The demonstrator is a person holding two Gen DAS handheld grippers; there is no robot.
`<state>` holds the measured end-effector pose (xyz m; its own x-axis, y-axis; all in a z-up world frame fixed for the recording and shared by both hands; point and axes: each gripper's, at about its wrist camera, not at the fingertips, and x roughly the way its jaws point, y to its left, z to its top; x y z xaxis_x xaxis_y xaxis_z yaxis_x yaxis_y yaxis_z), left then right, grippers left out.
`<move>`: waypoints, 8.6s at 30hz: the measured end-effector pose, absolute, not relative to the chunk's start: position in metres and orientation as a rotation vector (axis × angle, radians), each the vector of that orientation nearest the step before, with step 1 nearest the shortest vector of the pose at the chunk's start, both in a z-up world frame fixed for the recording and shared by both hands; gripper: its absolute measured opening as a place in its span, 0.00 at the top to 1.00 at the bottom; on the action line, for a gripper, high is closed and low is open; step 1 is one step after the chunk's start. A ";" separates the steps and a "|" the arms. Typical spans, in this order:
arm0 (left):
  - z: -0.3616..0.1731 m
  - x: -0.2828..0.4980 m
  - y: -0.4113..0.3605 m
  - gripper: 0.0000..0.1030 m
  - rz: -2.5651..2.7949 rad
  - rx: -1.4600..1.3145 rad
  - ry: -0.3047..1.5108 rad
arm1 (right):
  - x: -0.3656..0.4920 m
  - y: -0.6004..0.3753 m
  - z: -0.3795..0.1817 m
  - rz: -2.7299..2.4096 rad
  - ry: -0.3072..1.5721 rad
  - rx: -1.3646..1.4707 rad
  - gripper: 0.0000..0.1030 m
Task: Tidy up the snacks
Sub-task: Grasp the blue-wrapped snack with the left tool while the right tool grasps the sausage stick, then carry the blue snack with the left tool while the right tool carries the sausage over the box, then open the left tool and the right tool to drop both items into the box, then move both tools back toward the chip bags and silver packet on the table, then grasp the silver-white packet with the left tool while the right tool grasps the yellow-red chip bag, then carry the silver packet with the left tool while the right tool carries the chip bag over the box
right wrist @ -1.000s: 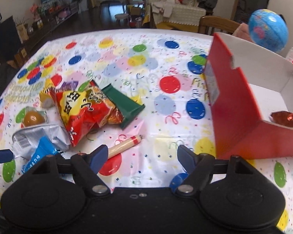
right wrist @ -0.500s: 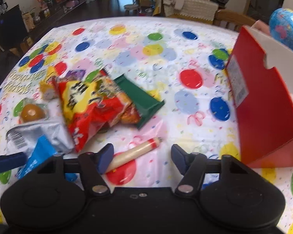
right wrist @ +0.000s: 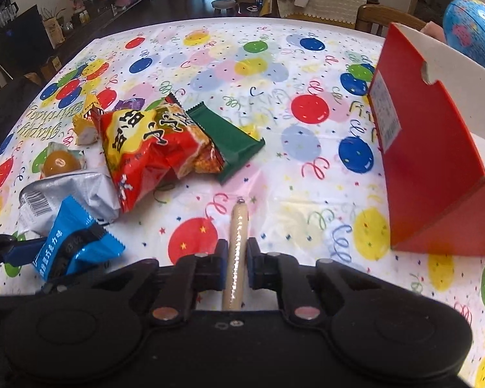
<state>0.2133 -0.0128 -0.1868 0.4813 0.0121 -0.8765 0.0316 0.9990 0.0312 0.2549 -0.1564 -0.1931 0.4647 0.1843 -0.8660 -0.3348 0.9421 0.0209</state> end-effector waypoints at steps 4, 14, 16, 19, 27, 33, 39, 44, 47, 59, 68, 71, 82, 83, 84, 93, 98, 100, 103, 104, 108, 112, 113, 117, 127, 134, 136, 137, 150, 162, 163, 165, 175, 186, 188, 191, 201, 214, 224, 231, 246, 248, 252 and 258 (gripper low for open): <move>-0.183 0.213 -0.007 0.65 0.013 0.011 1.077 | 0.247 -0.166 -0.186 0.308 1.031 -0.141 0.91; -0.150 0.197 0.000 0.66 0.029 -0.082 1.054 | 0.222 -0.189 -0.142 0.324 0.960 -0.100 0.91; -0.140 0.194 -0.001 0.65 0.029 -0.095 1.036 | 0.217 -0.193 -0.131 0.330 0.940 -0.091 0.91; -0.122 0.189 -0.007 0.65 0.020 -0.099 1.003 | 0.208 -0.200 -0.113 0.338 0.909 -0.077 0.91; -0.077 0.182 -0.034 0.65 -0.022 -0.076 0.895 | 0.190 -0.227 -0.070 0.339 0.826 -0.046 0.91; -0.049 0.191 -0.066 0.65 -0.044 0.004 0.800 | 0.187 -0.245 -0.048 0.321 0.759 -0.060 0.91; -0.027 0.208 -0.102 0.65 -0.083 0.058 0.739 | 0.193 -0.268 -0.035 0.280 0.713 -0.059 0.91; -0.013 0.226 -0.136 0.65 -0.125 0.116 0.690 | 0.203 -0.291 -0.025 0.247 0.679 -0.059 0.91; -0.008 0.241 -0.153 0.65 -0.147 0.121 0.690 | 0.213 -0.308 -0.019 0.226 0.664 -0.059 0.91; -0.022 0.296 -0.217 0.65 -0.224 0.093 0.772 | 0.253 -0.389 -0.022 0.131 0.681 -0.036 0.91; -0.053 0.340 -0.258 0.65 -0.233 0.117 0.849 | 0.289 -0.431 -0.047 0.090 0.744 -0.024 0.91; -0.067 0.355 -0.268 0.65 -0.226 0.132 0.882 | 0.303 -0.440 -0.060 0.083 0.774 -0.026 0.91; -0.112 0.390 -0.298 0.65 -0.245 0.200 0.982 | 0.338 -0.451 -0.107 0.098 0.902 -0.036 0.90; -0.115 0.392 -0.301 0.65 -0.246 0.209 0.987 | 0.339 -0.452 -0.109 0.098 0.912 -0.030 0.90; -0.118 0.394 -0.304 0.65 -0.248 0.215 0.995 | 0.340 -0.452 -0.112 0.102 0.922 -0.026 0.90; -0.138 0.401 -0.320 0.64 -0.282 0.248 1.071 | 0.346 -0.457 -0.125 0.102 0.963 -0.016 0.86; -0.137 0.401 -0.321 0.51 -0.283 0.236 1.076 | 0.345 -0.458 -0.125 0.102 0.961 -0.009 0.82; -0.133 0.399 -0.318 0.42 -0.291 0.221 1.064 | 0.343 -0.458 -0.124 0.105 0.960 -0.005 0.80; -0.128 0.395 -0.317 0.42 -0.289 0.214 1.050 | 0.340 -0.458 -0.120 0.110 0.954 0.000 0.79; -0.126 0.393 -0.315 0.42 -0.287 0.211 1.043 | 0.339 -0.458 -0.118 0.112 0.950 0.003 0.78; -0.116 0.386 -0.309 0.42 -0.286 0.189 1.021 | 0.331 -0.457 -0.108 0.120 0.932 0.010 0.72; -0.103 0.376 -0.302 0.40 -0.288 0.174 0.994 | 0.321 -0.454 -0.096 0.121 0.905 0.010 0.64; -0.099 0.373 -0.300 0.37 -0.288 0.169 0.987 | 0.318 -0.453 -0.092 0.119 0.898 0.008 0.61; -0.084 0.361 -0.294 0.35 -0.290 0.157 0.953 | 0.307 -0.450 -0.078 0.124 0.862 0.011 0.57; -0.053 0.329 -0.264 0.34 -0.294 0.124 0.886 | 0.279 -0.433 -0.048 0.141 0.776 0.012 0.39; -0.035 0.304 -0.236 0.28 -0.282 0.097 0.841 | 0.260 -0.414 -0.034 0.169 0.736 0.010 0.28; -0.029 0.297 -0.227 0.27 -0.279 0.092 0.828 | 0.255 -0.408 -0.031 0.179 0.727 0.015 0.22; -0.027 0.294 -0.223 0.25 -0.277 0.089 0.823 | 0.252 -0.405 -0.030 0.180 0.722 0.015 0.20; -0.009 0.245 -0.155 0.14 -0.234 0.007 0.773 | 0.217 -0.362 -0.016 0.245 0.663 0.022 0.02; -0.010 0.204 -0.076 0.00 -0.108 -0.081 0.740 | 0.200 -0.303 -0.022 0.346 0.676 0.005 0.01; -0.011 0.201 -0.069 0.00 -0.095 -0.080 0.740 | 0.200 -0.296 -0.023 0.356 0.678 -0.002 0.01; -0.014 0.197 -0.055 0.00 -0.067 -0.084 0.746 | 0.198 -0.282 -0.025 0.373 0.680 -0.015 0.01; -0.040 0.189 0.002 0.00 0.018 -0.104 0.795 | 0.204 -0.228 -0.045 0.421 0.718 -0.033 0.02; -0.088 0.205 0.043 0.00 0.036 -0.094 0.885 | 0.223 -0.178 -0.076 0.440 0.786 -0.074 0.04; -0.099 0.211 0.052 0.00 0.030 -0.098 0.908 | 0.229 -0.171 -0.081 0.424 0.791 -0.085 0.04; -0.111 0.218 0.060 0.00 0.003 -0.094 0.928 | 0.241 -0.161 -0.090 0.375 0.784 -0.097 0.04; -0.149 0.243 0.057 0.00 -0.076 -0.009 1.016 | 0.277 -0.127 -0.123 0.317 0.847 -0.123 0.05; -0.165 0.259 0.058 0.01 -0.119 -0.034 1.068 | 0.321 -0.093 -0.159 0.245 0.930 -0.112 0.06; -0.176 0.256 0.050 0.13 -0.139 -0.057 1.099 | 0.312 -0.104 -0.174 0.288 1.019 -0.026 0.06; -0.180 0.249 0.055 0.48 -0.095 -0.090 1.120 | 0.302 -0.117 -0.173 0.380 1.080 0.085 0.34; -0.162 0.221 0.045 0.78 -0.048 -0.118 1.062 | 0.267 -0.151 -0.141 0.395 0.997 0.069 0.54; -0.157 0.218 0.043 0.79 -0.038 -0.114 1.053 | 0.262 -0.160 -0.136 0.388 0.989 0.071 0.54; -0.145 0.212 0.040 0.80 -0.025 -0.113 1.023 | 0.251 -0.177 -0.125 0.375 0.974 0.073 0.54; -0.118 0.204 0.029 0.80 -0.011 -0.092 0.971 | 0.237 -0.202 -0.107 0.355 0.952 0.058 0.54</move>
